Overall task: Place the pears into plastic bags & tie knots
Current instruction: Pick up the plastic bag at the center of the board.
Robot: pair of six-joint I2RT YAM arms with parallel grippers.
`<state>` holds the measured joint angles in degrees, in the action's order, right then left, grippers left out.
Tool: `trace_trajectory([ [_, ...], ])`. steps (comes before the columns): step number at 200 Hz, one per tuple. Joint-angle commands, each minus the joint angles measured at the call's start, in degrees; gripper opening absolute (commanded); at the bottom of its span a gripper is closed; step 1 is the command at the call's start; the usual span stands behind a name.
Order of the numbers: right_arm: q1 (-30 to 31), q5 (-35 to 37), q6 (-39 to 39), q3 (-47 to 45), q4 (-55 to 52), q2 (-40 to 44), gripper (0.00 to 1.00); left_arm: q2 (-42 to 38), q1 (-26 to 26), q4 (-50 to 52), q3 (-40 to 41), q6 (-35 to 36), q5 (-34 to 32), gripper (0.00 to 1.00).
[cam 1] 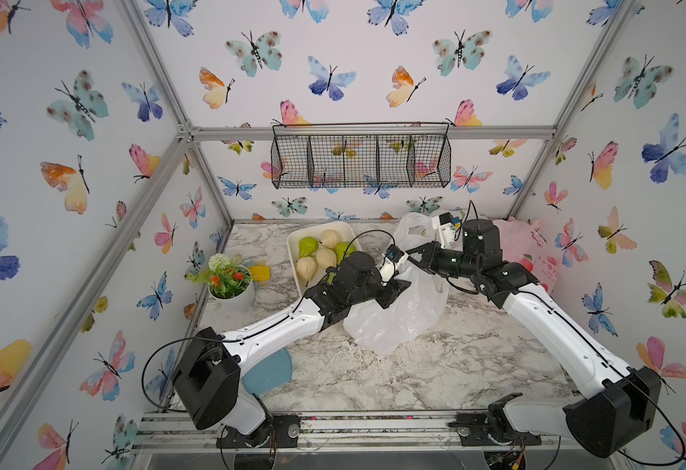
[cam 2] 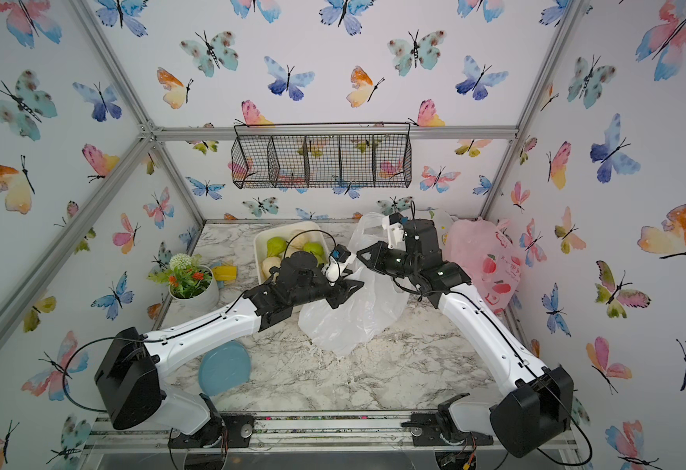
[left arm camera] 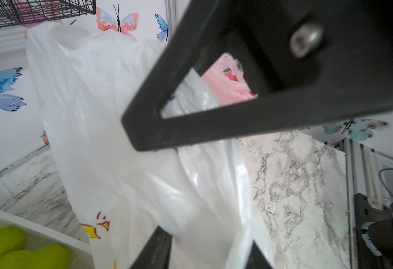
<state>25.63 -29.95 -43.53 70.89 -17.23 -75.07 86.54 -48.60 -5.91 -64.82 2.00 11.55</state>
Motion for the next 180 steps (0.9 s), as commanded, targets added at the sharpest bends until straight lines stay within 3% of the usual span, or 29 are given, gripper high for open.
trace_trajectory([
  [1,-0.58,-1.89,5.45,5.23,-1.42,0.49,0.33,-1.30,0.30,-2.13,-1.32,2.61,-3.35,0.14],
  [20,-3.00,-0.54,14.13,10.84,-8.53,1.29,0.60,-5.57,3.35,-0.37,0.58,3.42,1.42,0.05],
  [35,-6.86,-3.94,17.60,11.64,-9.58,2.58,0.70,-10.15,8.15,-0.96,4.17,1.82,9.78,0.04],
  [59,-12.46,-10.35,16.71,5.89,-3.99,5.57,0.72,-17.31,17.62,-7.71,11.37,-2.22,26.65,0.03],
  [87,-16.48,-8.11,21.10,2.74,-4.33,5.93,0.73,-19.67,24.03,-8.37,11.31,-3.88,40.86,0.03],
  [132,-16.49,-9.65,33.13,2.43,-7.25,-0.97,0.75,-17.08,27.13,-2.39,4.54,-3.01,55.30,0.02],
  [162,-17.45,3.74,28.21,-2.27,-2.54,-3.19,0.83,-14.65,30.32,-4.46,1.87,-6.36,61.82,0.02],
  [180,-20.32,2.02,21.76,-5.23,-0.33,-5.92,0.82,-13.92,31.65,-10.14,1.97,-11.30,63.35,0.02],
])
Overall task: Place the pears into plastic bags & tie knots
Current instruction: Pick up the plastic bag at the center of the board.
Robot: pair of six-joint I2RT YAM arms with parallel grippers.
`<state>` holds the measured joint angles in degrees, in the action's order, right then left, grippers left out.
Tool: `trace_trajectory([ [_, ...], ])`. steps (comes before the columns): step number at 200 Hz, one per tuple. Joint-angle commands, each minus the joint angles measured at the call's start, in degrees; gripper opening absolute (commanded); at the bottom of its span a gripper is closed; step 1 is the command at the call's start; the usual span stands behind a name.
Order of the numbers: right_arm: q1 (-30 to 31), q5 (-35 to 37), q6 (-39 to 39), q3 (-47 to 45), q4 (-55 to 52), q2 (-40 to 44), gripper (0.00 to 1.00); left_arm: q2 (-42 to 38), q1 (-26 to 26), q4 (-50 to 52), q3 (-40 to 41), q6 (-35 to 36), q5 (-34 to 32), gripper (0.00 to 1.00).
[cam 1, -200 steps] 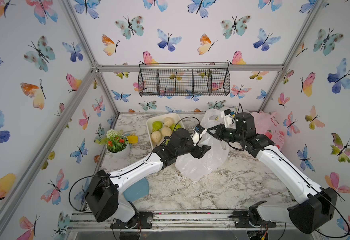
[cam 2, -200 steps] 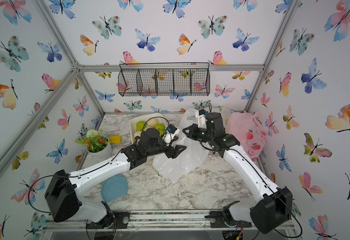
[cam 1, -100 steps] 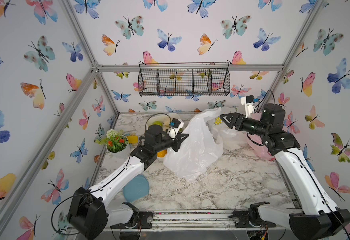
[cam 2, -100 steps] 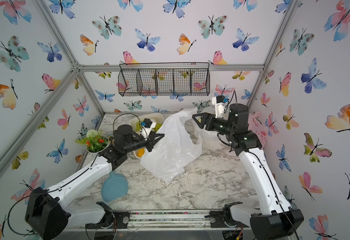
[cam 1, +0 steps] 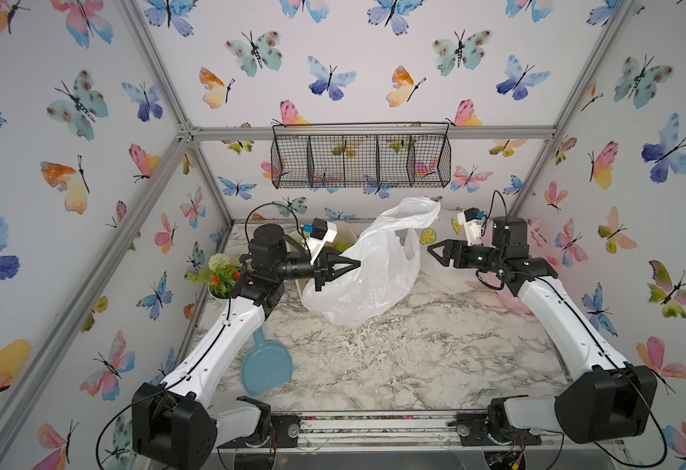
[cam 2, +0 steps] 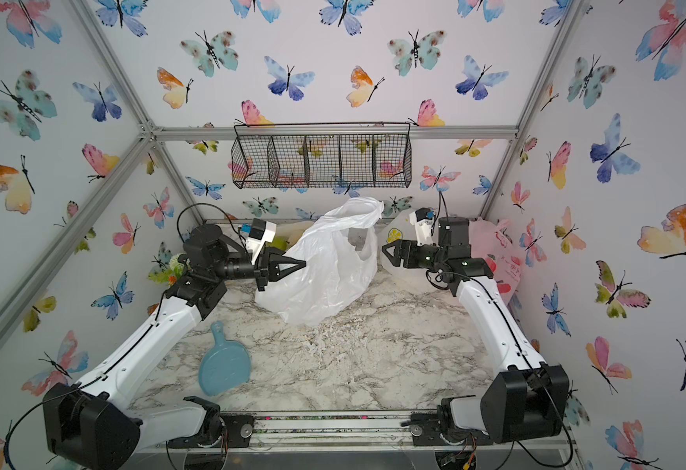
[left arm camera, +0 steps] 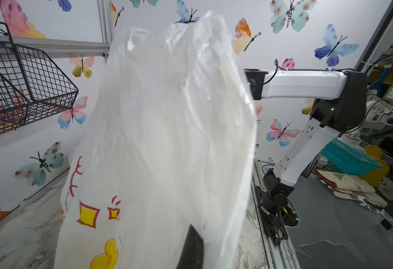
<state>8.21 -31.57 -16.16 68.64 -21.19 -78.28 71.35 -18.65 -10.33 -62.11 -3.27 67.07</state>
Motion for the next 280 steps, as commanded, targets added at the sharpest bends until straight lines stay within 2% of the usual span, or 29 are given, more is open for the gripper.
trace_trajectory([
  [1,-2.92,3.32,-5.88,-3.20,3.88,-2.82,0.82,1.26,1.79,-6.00,-0.78,-6.31,7.91,0.02],
  [7,-3.02,0.85,-7.12,-4.34,5.96,-3.58,0.82,1.54,2.00,-8.18,-0.61,-8.13,8.89,0.02],
  [33,-2.15,-18.62,-14.02,-9.90,19.38,-5.23,0.83,2.22,2.13,-13.67,0.39,-12.73,9.87,0.02],
  [44,-0.38,-22.20,-16.43,-11.77,24.96,-4.27,0.84,2.69,2.28,-13.64,0.31,-12.64,9.80,0.02],
  [58,2.81,-25.64,-14.13,-11.54,25.57,-3.47,0.85,3.47,2.72,-14.09,0.06,-12.64,9.02,0.03],
  [81,8.45,-33.94,-12.27,-11.59,28.22,-1.91,0.83,7.33,3.57,-10.68,-2.50,-10.63,2.87,0.04],
  [98,13.83,-34.31,-10.86,-11.69,28.63,0.73,0.82,12.78,4.06,-1.07,-7.90,-7.51,-6.20,0.06],
  [110,17.54,-32.09,-10.63,-11.17,28.13,2.00,0.81,17.94,4.00,5.69,-12.97,-6.38,-11.44,0.06],
  [125,20.52,-27.50,-13.43,-9.84,28.38,1.77,0.78,24.43,3.49,10.64,-18.89,-8.21,-9.51,0.09],
  [133,21.20,-24.69,-15.66,-8.81,28.29,1.26,0.71,26.59,2.67,10.99,-20.66,-10.04,-7.48,0.11],
  [144,21.32,-18.44,-20.07,-8.32,27.93,1.11,0.53,27.52,0.83,11.14,-21.21,-9.99,-7.02,0.15],
  [151,21.33,-15.15,-23.45,-8.53,28.26,1.18,0.41,27.21,-0.19,11.47,-20.85,-8.48,-7.26,0.23],
  [158,21.33,-12.19,-25.82,-8.65,27.88,1.73,0.31,26.47,-0.83,11.84,-20.20,-7.29,-8.23,0.36],
  [171,21.32,-7.80,-31.11,-11.02,30.72,3.92,0.23,24.91,-0.37,12.41,-19.18,-7.05,-10.40,0.54],
  [185,21.32,-1.80,-36.07,-13.54,32.60,7.08,0.22,22.55,1.85,13.15,-18.16,-8.80,-15.11,0.71],
  [198,21.32,5.86,-37.32,-12.62,26.67,9.24,0.22,19.52,4.13,14.71,-17.62,-10.32,-20.74,0.81],
  [215,21.32,15.30,-38.56,-10.56,19.26,10.65,0.20,14.42,4.58,17.96,-17.68,-8.57,-30.46,0.86],
  [232,21.32,21.46,-39.44,-7.89,13.57,10.08,0.19,10.21,3.78,20.07,-18.39,-9.22,-36.12,0.87],
  [242,21.46,23.52,-39.91,-5.70,10.03,8.92,0.19,8.43,1.22,22.16,-19.55,-9.08,-38.79,0.86],
  [246,21.81,24.35,-40.05,-5.08,9.38,8.58,0.18,7.85,-0.33,23.04,-20.02,-8.84,-41.74,0.86],
  [280,26.62,31.40,-44.31,-2.67,8.41,6.13,0.18,2.87,-16.00,25.73,-19.90,-10.16,-52.72,0.89],
])
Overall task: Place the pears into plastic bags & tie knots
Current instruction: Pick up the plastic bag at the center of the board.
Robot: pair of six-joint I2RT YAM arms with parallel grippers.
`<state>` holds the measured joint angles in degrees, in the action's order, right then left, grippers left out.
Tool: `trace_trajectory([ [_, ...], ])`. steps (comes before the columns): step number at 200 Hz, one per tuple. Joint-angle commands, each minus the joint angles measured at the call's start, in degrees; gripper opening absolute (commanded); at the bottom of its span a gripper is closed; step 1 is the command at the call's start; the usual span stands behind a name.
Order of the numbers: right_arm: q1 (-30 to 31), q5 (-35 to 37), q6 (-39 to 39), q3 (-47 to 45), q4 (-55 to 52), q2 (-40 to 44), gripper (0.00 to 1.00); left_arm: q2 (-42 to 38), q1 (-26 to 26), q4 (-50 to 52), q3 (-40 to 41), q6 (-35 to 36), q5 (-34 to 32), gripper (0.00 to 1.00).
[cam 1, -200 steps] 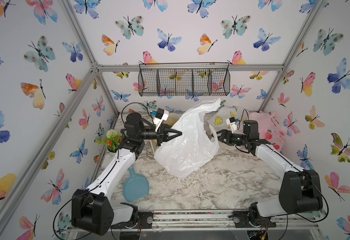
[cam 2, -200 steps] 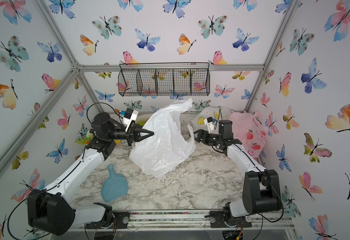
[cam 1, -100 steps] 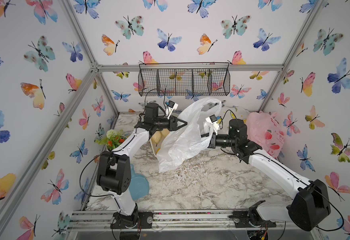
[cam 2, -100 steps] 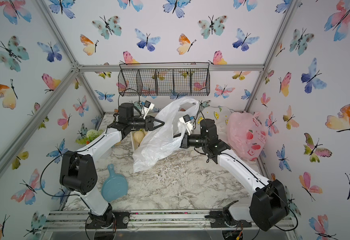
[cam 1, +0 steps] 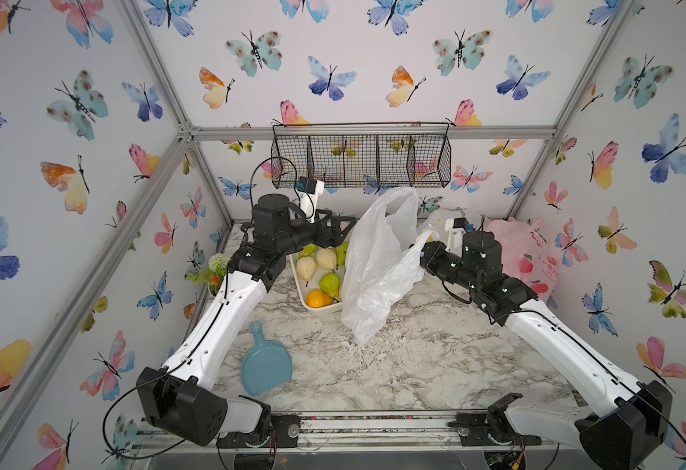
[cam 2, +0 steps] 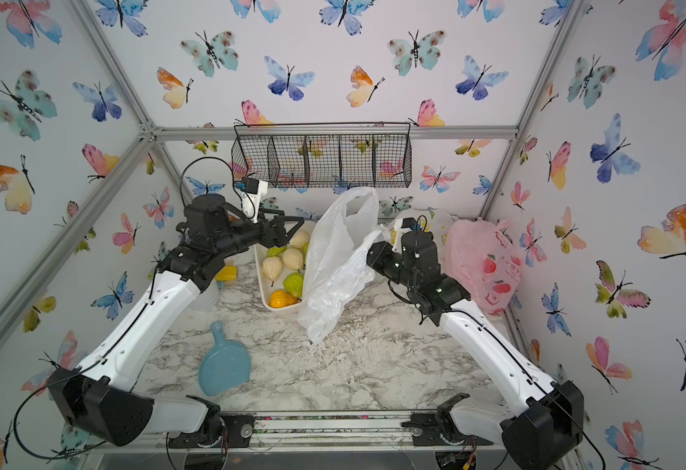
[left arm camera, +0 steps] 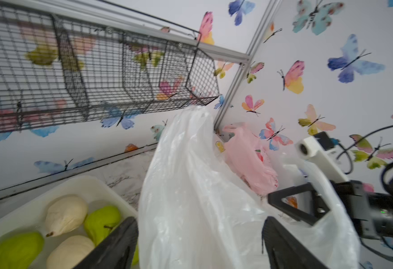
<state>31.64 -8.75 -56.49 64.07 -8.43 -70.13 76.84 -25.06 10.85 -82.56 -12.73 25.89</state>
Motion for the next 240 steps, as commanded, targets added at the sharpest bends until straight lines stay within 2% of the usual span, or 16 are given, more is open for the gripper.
trace_trajectory([
  [1,3.31,8.63,-4.07,2.00,-4.25,-2.11,0.18,-2.68,-10.02,4.58,0.51,-0.71,-11.82,0.89],
  [13,5.42,8.67,-4.76,3.03,-2.67,-3.73,0.18,-2.48,-15.02,6.31,-0.65,-0.14,-16.35,0.95],
  [27,8.09,8.42,-5.12,4.55,-1.15,-5.85,0.19,-0.85,-18.50,8.06,-2.49,1.13,-20.45,0.99],
  [61,10.70,5.44,-4.74,6.97,1.79,-8.83,0.21,3.02,-19.67,13.93,-6.25,6.47,-23.61,0.98],
  [93,10.73,3.46,-3.81,8.00,2.27,-9.35,0.25,0.57,-19.25,14.88,-2.25,9.09,-20.26,0.87],
  [127,10.73,1.97,-2.83,8.87,1.99,-10.66,0.27,-8.26,-14.11,8.47,6.76,4.00,-6.53,0.93],
  [147,10.74,0.66,-2.91,9.35,2.85,-11.96,0.28,-8.80,-14.14,8.76,8.73,3.31,-2.84,0.92],
  [185,10.81,-1.18,-2.54,10.85,3.83,-13.30,0.29,-8.13,-14.05,13.30,12.52,9.10,-6.01,0.82],
  [196,10.81,-2.50,-1.96,11.45,3.88,-13.82,0.30,-8.62,-13.98,12.04,13.35,11.11,-5.77,0.73],
  [207,10.86,-4.65,-0.45,12.36,3.60,-14.47,0.35,-8.97,-13.96,11.18,13.74,13.13,-9.25,0.47],
  [213,10.81,-5.78,0.69,12.83,3.11,-14.68,0.41,-9.30,-13.77,11.12,13.74,14.12,-12.36,0.35],
  [219,10.77,-7.01,2.28,12.96,2.77,-14.61,0.48,-9.82,-12.89,10.60,14.09,15.99,-12.70,0.26],
  [230,9.44,-9.26,6.91,14.16,-0.89,-14.35,0.58,-11.52,-9.86,8.40,15.74,17.77,-9.79,0.17],
  [240,7.20,-10.55,11.42,16.18,-7.31,-14.09,0.65,-13.85,-5.85,4.17,18.63,17.02,-3.42,0.13],
])
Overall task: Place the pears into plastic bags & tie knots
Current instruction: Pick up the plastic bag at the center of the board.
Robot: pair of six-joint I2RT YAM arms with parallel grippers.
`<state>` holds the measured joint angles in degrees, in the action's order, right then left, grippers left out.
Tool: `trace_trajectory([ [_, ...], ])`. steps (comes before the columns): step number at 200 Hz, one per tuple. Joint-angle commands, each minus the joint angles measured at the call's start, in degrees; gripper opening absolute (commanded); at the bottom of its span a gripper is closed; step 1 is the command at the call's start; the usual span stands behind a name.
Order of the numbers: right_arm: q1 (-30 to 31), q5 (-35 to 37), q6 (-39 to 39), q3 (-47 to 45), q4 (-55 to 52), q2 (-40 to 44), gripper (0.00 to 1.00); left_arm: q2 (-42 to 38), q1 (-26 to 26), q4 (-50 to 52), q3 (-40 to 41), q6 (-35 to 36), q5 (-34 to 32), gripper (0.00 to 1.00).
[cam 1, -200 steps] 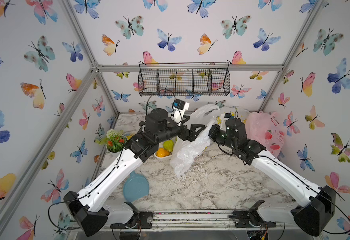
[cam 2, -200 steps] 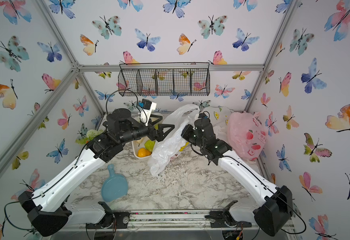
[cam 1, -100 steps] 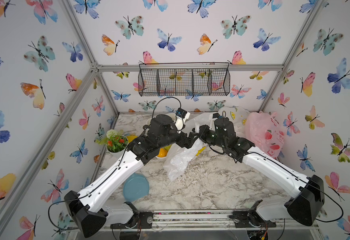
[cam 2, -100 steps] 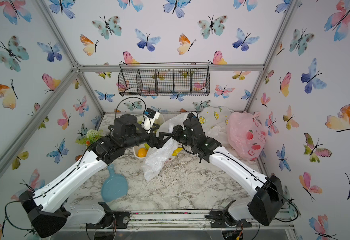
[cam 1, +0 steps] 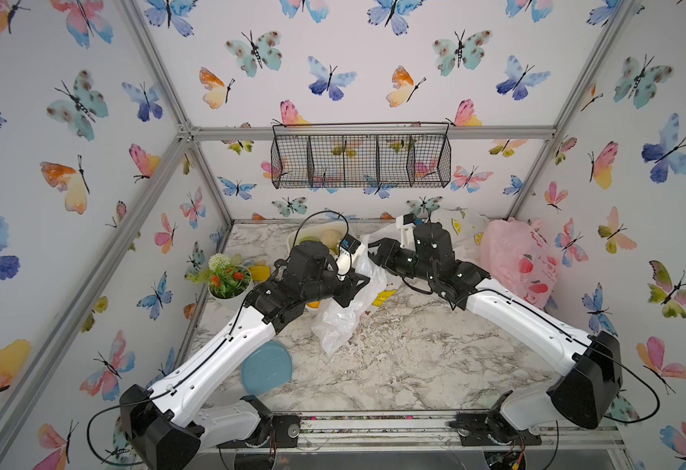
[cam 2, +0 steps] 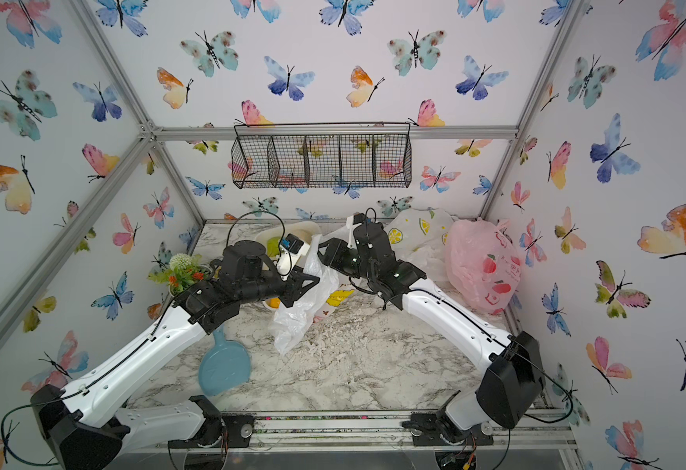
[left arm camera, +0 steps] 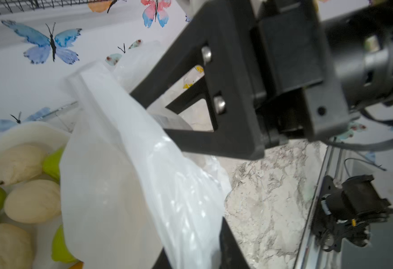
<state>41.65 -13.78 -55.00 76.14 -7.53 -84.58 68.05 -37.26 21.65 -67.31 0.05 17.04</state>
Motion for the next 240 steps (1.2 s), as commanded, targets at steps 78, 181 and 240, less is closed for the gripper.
trace_trajectory([
  [78,-17.72,-10.53,15.01,-3.55,-19.27,5.52,0.77,-14.76,12.43,-22.90,17.36,4.20,23.76,0.04],
  [181,-14.95,-19.93,15.63,-4.64,1.05,-11.43,0.48,-14.20,16.68,-27.62,19.15,-2.94,27.19,0.10],
  [240,-19.47,4.47,35.90,5.49,-27.15,-1.85,0.05,-13.68,14.02,-24.93,15.29,-7.63,31.19,0.74],
])
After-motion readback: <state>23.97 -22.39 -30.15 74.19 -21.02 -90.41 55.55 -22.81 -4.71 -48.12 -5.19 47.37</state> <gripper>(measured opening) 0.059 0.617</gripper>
